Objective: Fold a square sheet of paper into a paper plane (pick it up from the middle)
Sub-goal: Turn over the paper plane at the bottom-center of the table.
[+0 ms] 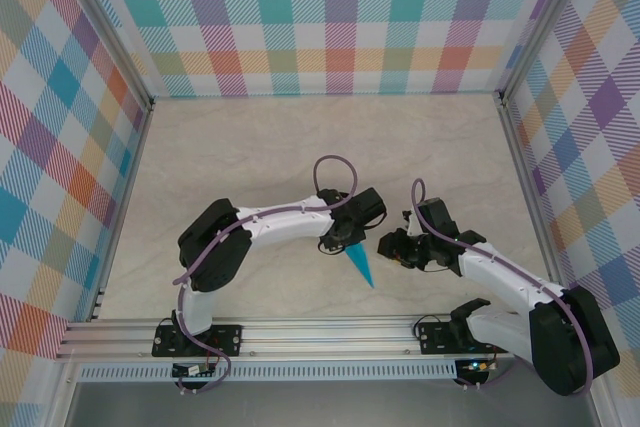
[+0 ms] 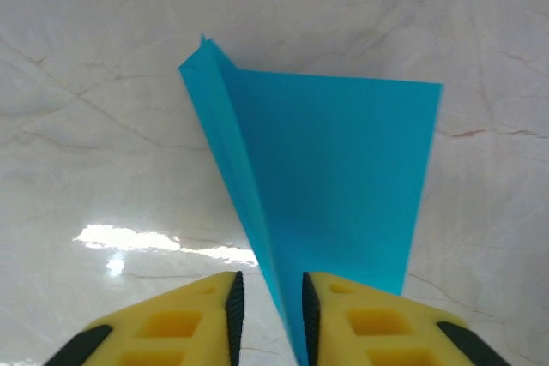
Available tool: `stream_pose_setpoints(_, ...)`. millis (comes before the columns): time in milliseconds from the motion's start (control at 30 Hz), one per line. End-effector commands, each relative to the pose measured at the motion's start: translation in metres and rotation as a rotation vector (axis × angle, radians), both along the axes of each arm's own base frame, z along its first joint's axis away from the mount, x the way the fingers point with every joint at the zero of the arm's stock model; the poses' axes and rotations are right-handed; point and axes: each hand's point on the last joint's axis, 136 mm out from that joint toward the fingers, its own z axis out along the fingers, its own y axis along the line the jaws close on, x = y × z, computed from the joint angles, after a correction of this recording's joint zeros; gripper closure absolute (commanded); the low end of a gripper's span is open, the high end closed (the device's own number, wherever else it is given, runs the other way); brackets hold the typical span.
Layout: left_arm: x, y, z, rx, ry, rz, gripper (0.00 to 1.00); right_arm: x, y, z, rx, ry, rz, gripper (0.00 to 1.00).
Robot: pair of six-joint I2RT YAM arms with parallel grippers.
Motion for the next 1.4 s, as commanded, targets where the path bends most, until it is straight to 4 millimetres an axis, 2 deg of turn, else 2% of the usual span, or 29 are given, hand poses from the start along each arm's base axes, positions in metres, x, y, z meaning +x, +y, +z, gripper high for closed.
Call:
stream_pose_setpoints(0,-0.007,0.013,0.011,0.002,-0.037,0.003,0.84,0.005,0.008,0.012,0.046,-0.046,0.044,0.65)
stream_pose_setpoints(133,-0.010,0.022,0.009,-0.025,-0.060,-0.001,0.96,0.006,0.015,0.021,0.075,-0.073,0.096,0.63)
stream_pose_setpoints(367,-0.007,0.029,0.016,-0.098,-0.129,-0.054,0.99,0.006,0.028,0.027,0.130,-0.069,0.163,0.61)
stream_pose_setpoints(500,-0.005,0.039,0.012,-0.137,-0.139,-0.091,0.99,0.006,0.034,0.028,0.156,-0.056,0.188,0.60)
stream_pose_setpoints(700,-0.006,0.045,-0.001,-0.201,-0.109,-0.144,0.99,0.007,0.042,0.022,0.153,-0.031,0.208,0.56)
stream_pose_setpoints(1033,-0.004,0.050,0.001,-0.198,-0.111,-0.162,0.99,0.006,0.068,0.011,0.127,0.000,0.273,0.53)
stream_pose_setpoints(1367,-0.005,0.052,0.002,-0.192,-0.107,-0.157,0.99,0.000,0.085,-0.008,0.108,0.056,0.319,0.51)
